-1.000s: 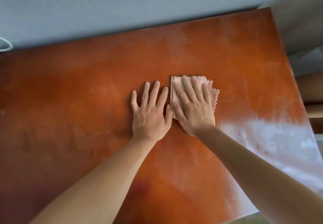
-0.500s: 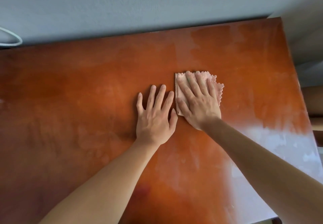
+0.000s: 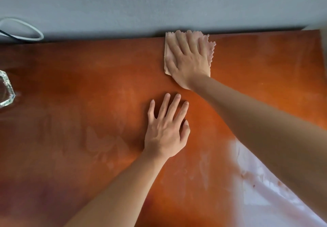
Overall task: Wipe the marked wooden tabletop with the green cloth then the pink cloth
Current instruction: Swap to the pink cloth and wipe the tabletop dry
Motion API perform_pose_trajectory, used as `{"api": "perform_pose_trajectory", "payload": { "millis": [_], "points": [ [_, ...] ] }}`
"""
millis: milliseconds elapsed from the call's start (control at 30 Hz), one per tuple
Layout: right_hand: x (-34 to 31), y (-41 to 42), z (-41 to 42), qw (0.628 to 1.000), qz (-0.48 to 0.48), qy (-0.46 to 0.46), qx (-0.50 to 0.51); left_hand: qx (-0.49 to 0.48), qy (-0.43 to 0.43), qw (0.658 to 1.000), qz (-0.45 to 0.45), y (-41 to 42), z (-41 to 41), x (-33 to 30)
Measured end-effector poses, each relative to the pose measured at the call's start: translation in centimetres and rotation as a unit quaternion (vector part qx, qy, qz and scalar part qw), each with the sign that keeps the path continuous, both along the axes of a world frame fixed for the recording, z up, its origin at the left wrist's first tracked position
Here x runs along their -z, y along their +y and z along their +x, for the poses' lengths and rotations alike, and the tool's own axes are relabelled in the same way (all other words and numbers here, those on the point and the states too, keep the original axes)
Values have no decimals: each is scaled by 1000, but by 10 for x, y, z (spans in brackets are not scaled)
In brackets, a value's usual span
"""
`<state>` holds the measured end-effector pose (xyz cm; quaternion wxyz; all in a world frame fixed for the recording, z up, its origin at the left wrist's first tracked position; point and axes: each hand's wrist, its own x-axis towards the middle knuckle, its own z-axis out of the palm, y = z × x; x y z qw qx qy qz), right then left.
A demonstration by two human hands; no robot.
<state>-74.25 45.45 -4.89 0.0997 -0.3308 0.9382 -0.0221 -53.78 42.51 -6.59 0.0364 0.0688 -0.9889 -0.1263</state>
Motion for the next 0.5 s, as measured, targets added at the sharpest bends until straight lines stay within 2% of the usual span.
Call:
{"api": "perform_pose_trajectory", "payload": {
  "millis": [333,500],
  "points": [
    [0,-7,-3,998,-18,9,-54,-9,4,1000,-7,1,-1,-4],
    [-2,42,-23,999,-10,4,-36,-8,-13,1000,-17,4,-3,-6]
  ]
}}
